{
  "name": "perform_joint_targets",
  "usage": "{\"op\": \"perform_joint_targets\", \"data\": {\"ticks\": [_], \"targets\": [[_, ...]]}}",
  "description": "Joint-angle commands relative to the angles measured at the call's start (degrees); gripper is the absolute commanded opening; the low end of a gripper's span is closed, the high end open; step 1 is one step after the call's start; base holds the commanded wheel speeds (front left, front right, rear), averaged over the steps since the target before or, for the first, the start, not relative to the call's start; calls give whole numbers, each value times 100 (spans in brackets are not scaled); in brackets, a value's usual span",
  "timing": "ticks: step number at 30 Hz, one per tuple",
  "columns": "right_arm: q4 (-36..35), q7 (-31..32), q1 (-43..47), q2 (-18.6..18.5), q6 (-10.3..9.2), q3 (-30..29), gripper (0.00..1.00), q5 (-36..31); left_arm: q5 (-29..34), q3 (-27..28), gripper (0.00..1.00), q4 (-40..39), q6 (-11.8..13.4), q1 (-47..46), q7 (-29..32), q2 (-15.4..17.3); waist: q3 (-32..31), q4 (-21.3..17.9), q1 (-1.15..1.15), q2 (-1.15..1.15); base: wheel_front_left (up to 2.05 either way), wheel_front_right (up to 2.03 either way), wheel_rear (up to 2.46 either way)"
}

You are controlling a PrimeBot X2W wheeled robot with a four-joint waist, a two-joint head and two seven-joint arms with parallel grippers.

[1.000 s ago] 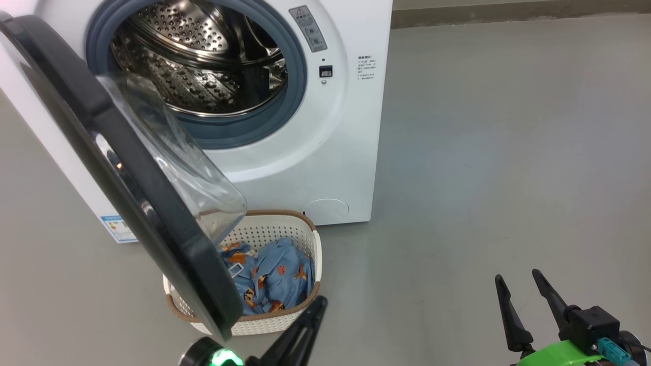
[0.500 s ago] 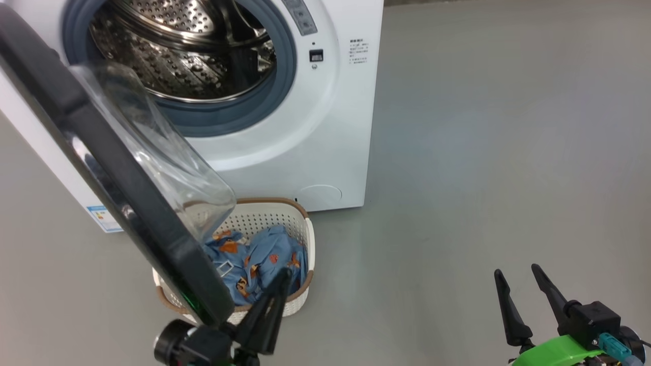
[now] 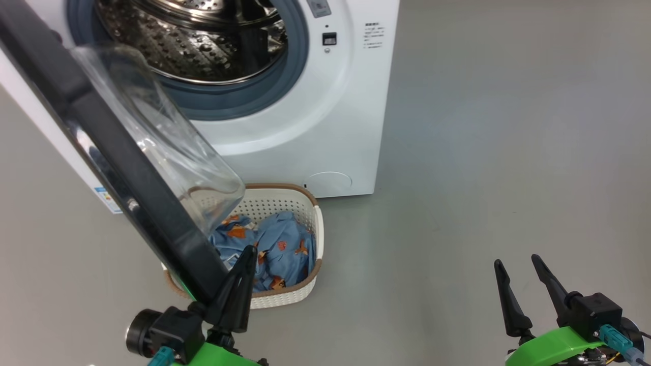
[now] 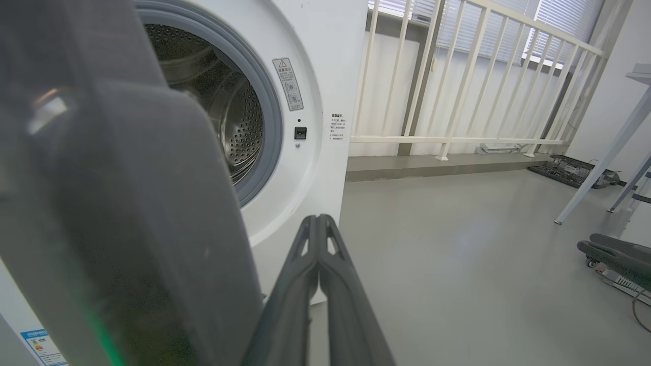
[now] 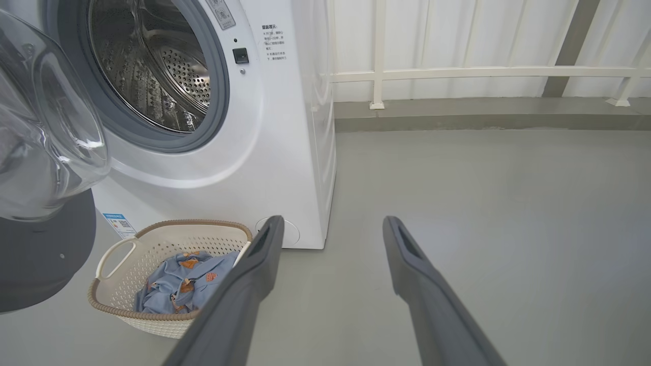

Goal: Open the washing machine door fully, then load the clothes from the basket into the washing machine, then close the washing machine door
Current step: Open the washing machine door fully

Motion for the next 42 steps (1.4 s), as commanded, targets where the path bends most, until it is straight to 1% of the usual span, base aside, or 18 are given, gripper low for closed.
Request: {"op": "perform_joint_targets", "data": {"ticks": [1, 11, 16, 24, 31, 32, 37, 42], "targets": [[-107, -69, -154, -45, 9, 144, 100, 49, -30, 210, 0, -147, 65, -186, -31, 11, -7, 73, 0, 0, 0, 0, 0], [-42, -69, -183, -34, 9, 208, 100, 105, 66, 273, 0, 4, 157, -52, -31, 2, -46, 382, 0, 0, 0, 0, 0], [-35, -69, -174, -24, 9, 206, 100, 137, 114, 324, 0, 99, 221, 24, -25, 104, -50, 525, 0, 0, 0, 0, 0], [-24, -69, -116, -14, 9, 164, 100, 154, 39, 571, 0, -37, 477, 222, 14, 224, -143, 778, 0, 0, 0, 0, 0], [20, -69, -20, 16, 9, 92, 100, 210, -28, 869, 0, -280, 782, 448, 221, 373, -248, 1140, 0, 0, 0, 0, 0], [20, -69, -20, 16, 9, 92, 100, 210, -28, 869, 0, -280, 782, 448, 221, 373, -248, 1140, 0, 0, 0, 0, 0], [27, -69, -7, 42, 9, 115, 100, 231, -192, 1149, 0, -409, 940, 647, 305, 464, -335, 1307, 0, 0, 0, 0, 0], [-7, -69, 10, 58, 9, 145, 100, 237, -386, 1443, 0, -380, 1065, 800, 324, 535, -331, 1336, 0, 0, 0, 0, 0]]}}
